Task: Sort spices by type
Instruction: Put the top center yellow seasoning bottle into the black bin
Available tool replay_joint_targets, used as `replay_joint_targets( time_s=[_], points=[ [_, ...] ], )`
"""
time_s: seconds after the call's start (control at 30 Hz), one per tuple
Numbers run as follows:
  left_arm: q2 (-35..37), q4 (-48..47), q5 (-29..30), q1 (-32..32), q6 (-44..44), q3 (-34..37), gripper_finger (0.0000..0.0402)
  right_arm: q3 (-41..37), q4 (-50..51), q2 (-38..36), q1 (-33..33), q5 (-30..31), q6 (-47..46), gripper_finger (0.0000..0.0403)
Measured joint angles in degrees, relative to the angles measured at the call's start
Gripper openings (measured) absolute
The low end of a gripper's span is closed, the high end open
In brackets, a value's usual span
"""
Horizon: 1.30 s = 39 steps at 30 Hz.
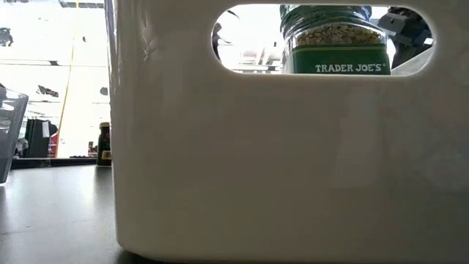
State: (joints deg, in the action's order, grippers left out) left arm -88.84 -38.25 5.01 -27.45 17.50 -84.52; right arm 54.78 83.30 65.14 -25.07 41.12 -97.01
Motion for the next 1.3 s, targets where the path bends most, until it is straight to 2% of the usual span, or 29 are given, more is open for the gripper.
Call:
replay_joint_targets(
  time_s=[0.17,0.3,0.4,0.6,0.77,1.07,1.3],
  points=[
    [-10.57,-7.37,-2.78,-3.11,-14.86,-12.03,0.0366,0.00,-0.02,0.00,1.79,-0.19,0.00,0.0260],
    [-17.26,-11.11,-5.39,-4.68,-22.32,-18.27,0.0367,0.00,-0.05,0.00,2.43,-0.40,-0.01,0.0260],
    [-20.83,-13.88,-7.55,-5.56,-29.37,-21.05,0.0366,0.00,-0.66,0.00,2.76,-0.80,-0.01,0.0260],
    [-24.67,-15.20,-7.82,-5.71,-42.68,-21.50,0.0367,0.00,-1.75,0.00,2.74,-0.82,-0.09,0.0260],
    [-28.06,-15.17,-7.95,-6.00,-46.59,-21.57,0.0367,0.00,-1.72,0.00,2.74,-0.82,-1.83,0.0260],
    [-31.41,-15.18,-7.93,-8.41,-46.12,-21.52,0.0363,0.00,-2.07,-0.02,2.74,-0.82,-3.45,0.0260],
    [-31.72,-14.74,-7.95,-9.45,-48.36,-21.52,0.0318,0.00,-2.11,-0.02,2.74,-0.80,-3.48,0.0260]
  ],
)
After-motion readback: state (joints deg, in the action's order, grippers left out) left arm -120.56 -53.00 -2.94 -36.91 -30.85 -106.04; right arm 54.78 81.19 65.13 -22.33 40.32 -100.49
